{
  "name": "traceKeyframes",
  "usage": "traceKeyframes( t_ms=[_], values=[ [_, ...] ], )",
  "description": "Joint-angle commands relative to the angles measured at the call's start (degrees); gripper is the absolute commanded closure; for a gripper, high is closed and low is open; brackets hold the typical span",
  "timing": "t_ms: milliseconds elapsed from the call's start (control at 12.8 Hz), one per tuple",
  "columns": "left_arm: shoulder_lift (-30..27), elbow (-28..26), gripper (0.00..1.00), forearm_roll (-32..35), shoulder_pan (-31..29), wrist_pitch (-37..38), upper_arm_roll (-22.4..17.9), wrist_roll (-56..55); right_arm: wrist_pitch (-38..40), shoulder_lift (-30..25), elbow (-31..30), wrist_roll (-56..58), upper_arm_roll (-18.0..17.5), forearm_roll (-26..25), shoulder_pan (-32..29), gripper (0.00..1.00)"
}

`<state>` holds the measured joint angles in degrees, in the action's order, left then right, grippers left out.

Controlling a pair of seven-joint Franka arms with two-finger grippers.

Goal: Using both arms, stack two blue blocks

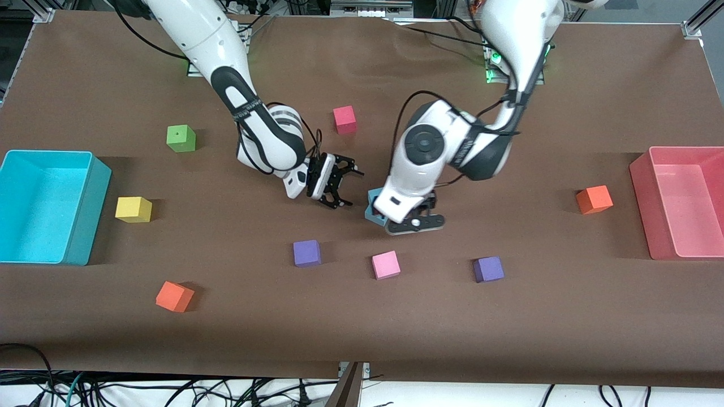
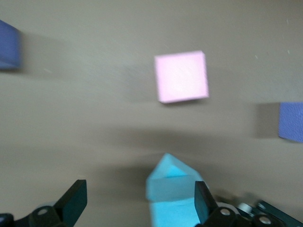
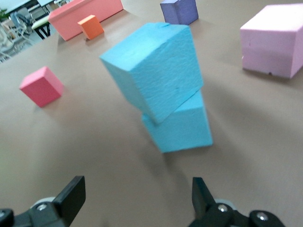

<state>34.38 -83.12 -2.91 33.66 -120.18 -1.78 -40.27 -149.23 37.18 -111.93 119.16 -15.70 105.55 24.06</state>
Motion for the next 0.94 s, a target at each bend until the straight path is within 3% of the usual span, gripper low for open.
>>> traceKeyframes(
  t_ms=[0, 470, 626, 861],
  values=[
    [-12.6, -11.9, 0.00, -0.9, -7.8, 1.5, 3.3, 6.0, 3.7, -11.0, -11.4, -7.2, 0.0, 0.5, -2.0, 0.00],
    [-28.7, -16.6, 0.00, -1.0, -21.6, 18.5, 5.6, 19.8, 19.4, -19.1, -16.8, -35.2, 0.4, 0.3, -5.6, 0.00],
    [-32.5, -16.6, 0.00, -0.9, -25.7, 25.4, 5.6, 25.0, 20.2, -22.3, -17.4, -50.1, 0.4, 0.3, -6.0, 0.00],
    [-36.2, -16.6, 0.00, -0.3, -29.6, 29.4, 5.6, 28.8, 21.0, -27.0, -18.1, -70.9, 0.3, 0.2, -6.4, 0.00]
  ],
)
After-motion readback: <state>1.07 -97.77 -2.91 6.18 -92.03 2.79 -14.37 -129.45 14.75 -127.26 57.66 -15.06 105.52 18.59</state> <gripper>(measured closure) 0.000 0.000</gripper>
